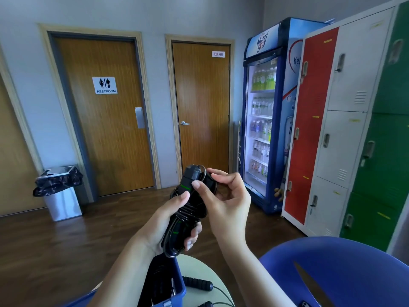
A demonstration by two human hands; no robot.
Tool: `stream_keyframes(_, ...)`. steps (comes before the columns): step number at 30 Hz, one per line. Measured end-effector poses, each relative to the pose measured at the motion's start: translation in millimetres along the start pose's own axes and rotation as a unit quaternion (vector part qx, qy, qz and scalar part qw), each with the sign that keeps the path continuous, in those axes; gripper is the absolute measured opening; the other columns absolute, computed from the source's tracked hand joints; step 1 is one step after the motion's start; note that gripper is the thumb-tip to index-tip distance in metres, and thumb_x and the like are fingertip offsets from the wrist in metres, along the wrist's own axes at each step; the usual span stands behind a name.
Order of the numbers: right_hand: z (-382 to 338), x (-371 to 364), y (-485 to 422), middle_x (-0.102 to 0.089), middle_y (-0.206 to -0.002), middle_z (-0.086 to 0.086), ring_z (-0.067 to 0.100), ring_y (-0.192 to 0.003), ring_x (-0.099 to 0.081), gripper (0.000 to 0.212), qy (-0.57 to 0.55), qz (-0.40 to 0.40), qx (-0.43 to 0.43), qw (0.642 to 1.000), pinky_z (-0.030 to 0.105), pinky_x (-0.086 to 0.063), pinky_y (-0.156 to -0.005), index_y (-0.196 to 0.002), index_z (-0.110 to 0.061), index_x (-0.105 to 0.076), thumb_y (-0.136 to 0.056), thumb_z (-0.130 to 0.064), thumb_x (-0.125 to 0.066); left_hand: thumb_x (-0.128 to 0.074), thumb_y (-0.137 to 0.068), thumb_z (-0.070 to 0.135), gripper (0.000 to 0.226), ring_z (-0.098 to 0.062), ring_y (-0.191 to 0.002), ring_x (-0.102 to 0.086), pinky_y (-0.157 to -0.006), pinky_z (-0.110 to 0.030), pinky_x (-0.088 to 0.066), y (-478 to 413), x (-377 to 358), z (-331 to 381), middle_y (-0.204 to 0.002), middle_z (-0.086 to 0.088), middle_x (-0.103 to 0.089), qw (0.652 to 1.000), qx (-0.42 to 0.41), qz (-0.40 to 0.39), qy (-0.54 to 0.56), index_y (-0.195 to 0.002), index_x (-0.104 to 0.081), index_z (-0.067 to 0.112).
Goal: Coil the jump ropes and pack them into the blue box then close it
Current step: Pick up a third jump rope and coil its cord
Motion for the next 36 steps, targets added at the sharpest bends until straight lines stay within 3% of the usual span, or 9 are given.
stream_keyframes(12,7,-3,0,-0.073,-0.097,0.006,0.018,-0.091,-0.072,0.029,-0.022,0.013,-0.007,1.000,0.025,-0.055,-0.077,-0.071,-0.009,-0.055,-0.069,0.005,-0.080,-0.076,-0.059,0.066,0.071,-0.024,-0.043,-0.048,-0.046,-0.030,-0.041,1,-1,0,-0.062,-0.019,-0.053,1.000,0.002,0.026,-0.015,-0.089,-0.065,0.003)
stream_keyframes(17,11,-6,3,-0.073,-0.100,0.005,0.019,-0.092,-0.071,0.027,-0.004,0.035,-0.004,0.999,0.028,-0.055,-0.077,-0.070,-0.014,-0.056,-0.073,0.000,-0.079,-0.076,-0.060,0.066,0.079,-0.024,-0.044,-0.048,-0.047,-0.030,-0.040,0,0,-1,-0.062,-0.019,-0.054,0.999,0.000,0.038,-0.012,-0.103,-0.059,0.001)
stream_keyframes(22,12,-9,11,-0.072,-0.101,0.008,0.011,-0.094,-0.070,0.021,0.019,0.061,0.015,0.998,0.021,-0.053,-0.076,-0.071,-0.011,-0.057,-0.076,-0.005,-0.077,-0.078,-0.054,0.068,0.075,-0.025,-0.045,-0.050,-0.048,-0.031,-0.041,3,0,-4,-0.059,-0.019,-0.055,0.999,0.007,0.048,-0.021,-0.086,-0.065,0.001)
stream_keyframes(26,10,-12,9,-0.074,-0.096,0.004,0.009,-0.089,-0.070,0.021,-0.029,0.070,-0.045,0.996,0.019,-0.051,-0.074,-0.070,-0.006,-0.057,-0.089,-0.012,-0.064,-0.075,-0.060,0.066,0.070,-0.025,-0.046,-0.051,-0.047,-0.029,-0.043,5,1,-2,-0.063,-0.018,-0.057,0.999,-0.005,0.030,-0.012,-0.090,-0.068,0.003)
stream_keyframes(30,11,-13,5,-0.075,-0.091,0.003,0.011,-0.088,-0.071,0.023,-0.076,0.107,-0.119,0.984,0.019,-0.052,-0.073,-0.066,-0.011,-0.056,-0.085,-0.009,-0.069,-0.076,-0.061,0.064,0.064,-0.023,-0.043,-0.049,-0.046,-0.029,-0.040,5,0,1,-0.063,-0.019,-0.056,0.999,-0.004,0.021,-0.024,-0.087,-0.068,0.006)
stream_keyframes(36,25,-18,11,-0.068,-0.088,0.003,0.021,-0.091,-0.065,0.023,-0.216,0.127,-0.264,0.932,0.040,-0.051,-0.091,-0.078,-0.017,-0.047,-0.086,-0.008,-0.067,-0.076,-0.062,0.064,0.059,-0.022,-0.040,-0.051,-0.045,-0.028,-0.039,7,-4,-4,-0.064,-0.017,-0.055,1.000,-0.016,0.010,-0.020,-0.089,-0.072,0.012)
Point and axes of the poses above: each hand's wrist, its own y-axis away from the middle knuckle, its own x-axis out of the back of the hand, z = x × y, the point moved 4 cm from there along -y, towards the middle knuckle
